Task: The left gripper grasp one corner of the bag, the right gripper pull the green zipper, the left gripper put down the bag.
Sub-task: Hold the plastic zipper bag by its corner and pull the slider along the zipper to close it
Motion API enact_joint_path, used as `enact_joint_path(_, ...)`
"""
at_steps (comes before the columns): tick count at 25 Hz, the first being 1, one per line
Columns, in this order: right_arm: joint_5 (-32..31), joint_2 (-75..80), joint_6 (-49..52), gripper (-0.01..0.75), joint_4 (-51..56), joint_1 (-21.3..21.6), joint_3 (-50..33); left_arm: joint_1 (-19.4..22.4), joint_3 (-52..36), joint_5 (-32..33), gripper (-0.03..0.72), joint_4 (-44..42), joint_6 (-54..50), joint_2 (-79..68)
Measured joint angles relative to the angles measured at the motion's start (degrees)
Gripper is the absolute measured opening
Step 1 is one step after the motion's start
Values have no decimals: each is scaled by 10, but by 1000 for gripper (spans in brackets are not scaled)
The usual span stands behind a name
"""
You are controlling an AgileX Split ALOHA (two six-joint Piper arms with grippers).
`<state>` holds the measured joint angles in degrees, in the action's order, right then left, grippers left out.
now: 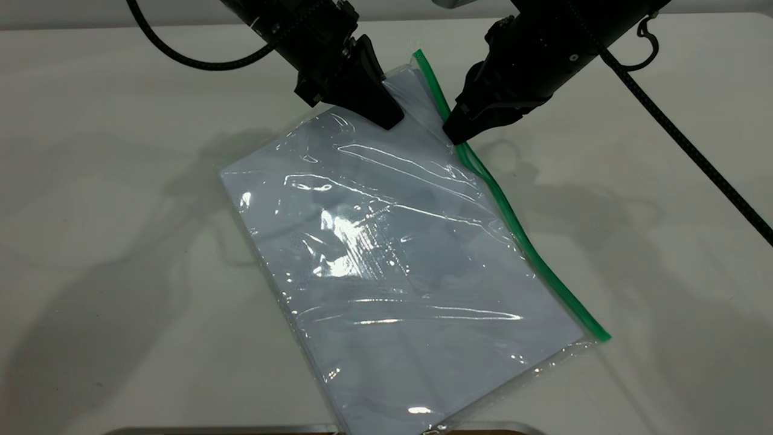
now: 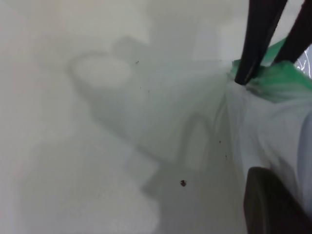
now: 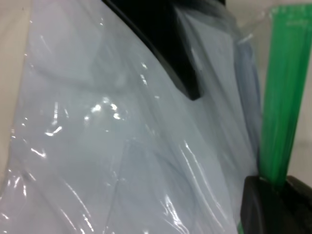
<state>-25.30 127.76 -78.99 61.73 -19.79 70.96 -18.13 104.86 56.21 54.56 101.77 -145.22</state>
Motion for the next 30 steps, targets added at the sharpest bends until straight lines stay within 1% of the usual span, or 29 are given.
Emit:
enact_joint_path(9,27,0,7,36,-22,-2,1,36,0,27,53,36,-6,0)
enact_joint_path(17,45,1,8,36,-28,0,0,57,0,45,53,50,-8,0)
enact_joint_path(20,42,1,8,36,-28,14,0,64,0,47,53,57,-9,0)
enact_joint_path(23,30,1,8,36,-30,36,0,69,0,48,53,64,-11,1)
enact_joint_path(30,-27,1,14,36,-40,91,-1,75,0,48,53,66,-12,1)
